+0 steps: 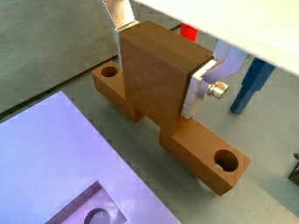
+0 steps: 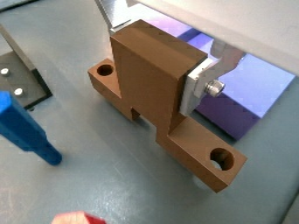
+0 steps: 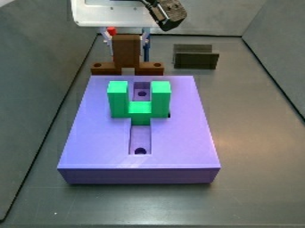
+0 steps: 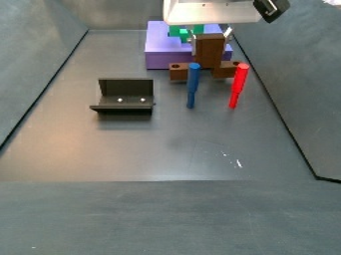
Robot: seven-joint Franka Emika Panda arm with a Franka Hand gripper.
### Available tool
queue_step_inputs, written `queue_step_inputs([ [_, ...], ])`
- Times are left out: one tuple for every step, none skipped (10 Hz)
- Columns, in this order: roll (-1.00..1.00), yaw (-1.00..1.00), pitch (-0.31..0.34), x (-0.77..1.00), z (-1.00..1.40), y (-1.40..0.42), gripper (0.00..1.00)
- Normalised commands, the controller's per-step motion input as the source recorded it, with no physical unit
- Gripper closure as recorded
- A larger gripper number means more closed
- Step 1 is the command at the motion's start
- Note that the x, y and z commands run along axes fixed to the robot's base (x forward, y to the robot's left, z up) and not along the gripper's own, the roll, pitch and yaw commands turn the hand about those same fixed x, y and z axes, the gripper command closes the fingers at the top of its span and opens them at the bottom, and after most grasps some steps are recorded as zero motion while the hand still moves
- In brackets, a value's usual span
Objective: Pick up the brown object. Move up. Move to above the board. Insert the brown object.
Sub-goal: Move up, then move to above the board.
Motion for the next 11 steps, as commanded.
queue_step_inputs([
  [0.0,-0.04,0.008,-0.04,0.79,0.06,1.0],
  [0.0,-0.04,0.004,-0.08,0.67,0.06,1.0],
  [-0.02,-0.02,-0.03,-0.03,0.19,0.03,1.0],
  [0.0,0.0,0.0,0.0,1.4,0.0,1.0],
  [0.0,0.01,0.01,0.0,1.4,0.0,1.0],
  [-0.01,0.0,0.008,-0.04,1.4,-0.01,1.0],
  [-0.01,0.0,0.01,0.0,1.4,-0.01,1.0],
  [-0.01,0.0,0.098,0.06,0.78,-0.01,1.0],
  [-0.01,0.0,0.105,0.06,0.54,-0.01,1.0],
  [-0.01,0.0,0.077,0.05,0.23,-0.01,1.0],
  [0.04,-0.36,0.187,0.53,0.39,-1.4,1.0],
])
